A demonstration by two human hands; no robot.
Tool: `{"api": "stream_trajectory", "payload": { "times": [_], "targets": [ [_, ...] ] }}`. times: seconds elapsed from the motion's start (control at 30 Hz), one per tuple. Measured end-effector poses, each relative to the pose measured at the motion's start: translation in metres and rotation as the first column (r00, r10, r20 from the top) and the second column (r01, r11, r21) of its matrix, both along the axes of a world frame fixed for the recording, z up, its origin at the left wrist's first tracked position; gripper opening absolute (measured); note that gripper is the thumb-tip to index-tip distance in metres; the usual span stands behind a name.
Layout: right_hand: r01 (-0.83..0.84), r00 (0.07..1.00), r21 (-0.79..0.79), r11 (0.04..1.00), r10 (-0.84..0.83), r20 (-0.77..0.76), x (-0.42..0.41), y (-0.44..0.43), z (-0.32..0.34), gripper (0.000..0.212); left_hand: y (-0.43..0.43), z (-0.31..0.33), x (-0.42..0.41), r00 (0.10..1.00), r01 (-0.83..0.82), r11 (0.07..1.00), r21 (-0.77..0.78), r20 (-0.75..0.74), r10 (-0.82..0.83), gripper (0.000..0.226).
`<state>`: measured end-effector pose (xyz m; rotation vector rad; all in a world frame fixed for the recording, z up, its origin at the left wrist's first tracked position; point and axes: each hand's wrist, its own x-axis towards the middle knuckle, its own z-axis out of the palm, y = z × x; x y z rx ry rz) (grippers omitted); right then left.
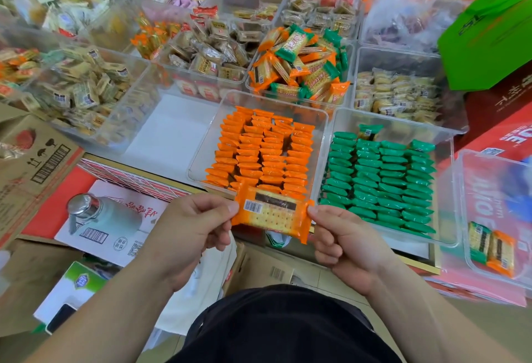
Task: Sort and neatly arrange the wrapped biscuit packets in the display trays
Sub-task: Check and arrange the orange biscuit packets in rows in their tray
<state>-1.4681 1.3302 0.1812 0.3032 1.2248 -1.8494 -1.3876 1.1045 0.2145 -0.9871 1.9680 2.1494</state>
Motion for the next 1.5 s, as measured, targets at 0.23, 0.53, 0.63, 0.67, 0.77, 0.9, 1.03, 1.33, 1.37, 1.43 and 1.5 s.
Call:
{"api": "stream_trajectory", "payload": {
  "times": [0.23,0.53,0.63,0.67,0.77,0.9,1.03,1.33,1.37,1.43,1.5],
  "targets": [
    [0.092,0.993,0.16,0.983,-0.077,-0.093,-0.011,-0.008,-0.011,0.033,-0.001,-0.034,-0.01,0.973,0.156,0.863,-0.481,-0.078,-0.219,0.024],
    [0.236,0.82,0.547,0.803,0.138,-0.556,-0.075,-0.028,-0.05,0.04,-0.017,-0.116,-0.056,0.783,0.55,0.355,-0.756,0.319,-0.534,0.06],
    [0.236,0.6,0.698,0.676,0.464,-0.652,-0.096,-0.043,-0.064,0.032,-0.021,-0.139,-0.07,0.628,0.681,0.07,-0.729,0.531,-0.569,0.074],
    [0.224,0.555,0.72,0.657,0.522,-0.648,-0.099,-0.047,-0.066,0.031,-0.021,-0.142,-0.072,0.619,0.685,0.043,-0.727,0.55,-0.561,0.074],
    [0.169,0.454,0.77,0.615,0.645,-0.615,-0.107,-0.061,-0.078,0.028,-0.023,-0.148,-0.077,0.669,0.651,0.101,-0.753,0.505,-0.545,0.067],
    [0.116,0.337,0.819,0.562,0.754,-0.564,-0.113,-0.074,-0.092,0.032,-0.027,-0.156,-0.081,0.718,0.62,0.201,-0.758,0.446,-0.535,0.063],
    [0.103,0.194,0.851,0.514,0.829,-0.524,-0.123,-0.083,-0.091,0.03,-0.03,-0.16,-0.084,0.81,0.532,0.388,-0.752,0.32,-0.491,0.057],
    [0.191,0.154,0.835,0.516,0.824,-0.545,-0.14,-0.078,-0.087,0.029,-0.028,-0.161,-0.086,0.652,0.643,0.042,-0.764,0.518,-0.553,0.073],
    [0.198,0.148,0.828,0.525,0.819,-0.554,-0.138,-0.077,-0.087,0.029,-0.027,-0.16,-0.089,0.64,0.654,0.019,-0.756,0.539,-0.548,0.075],
    [0.201,0.127,0.813,0.546,0.808,-0.575,-0.134,-0.074,-0.087,0.029,-0.025,-0.157,-0.099,0.608,0.687,-0.023,-0.726,0.592,-0.53,0.08],
    [0.204,0.127,0.796,0.57,0.791,-0.598,-0.13,-0.068,-0.086,0.028,-0.023,-0.155,-0.108,0.575,0.709,-0.066,-0.702,0.63,-0.522,0.084]
  ]
}}
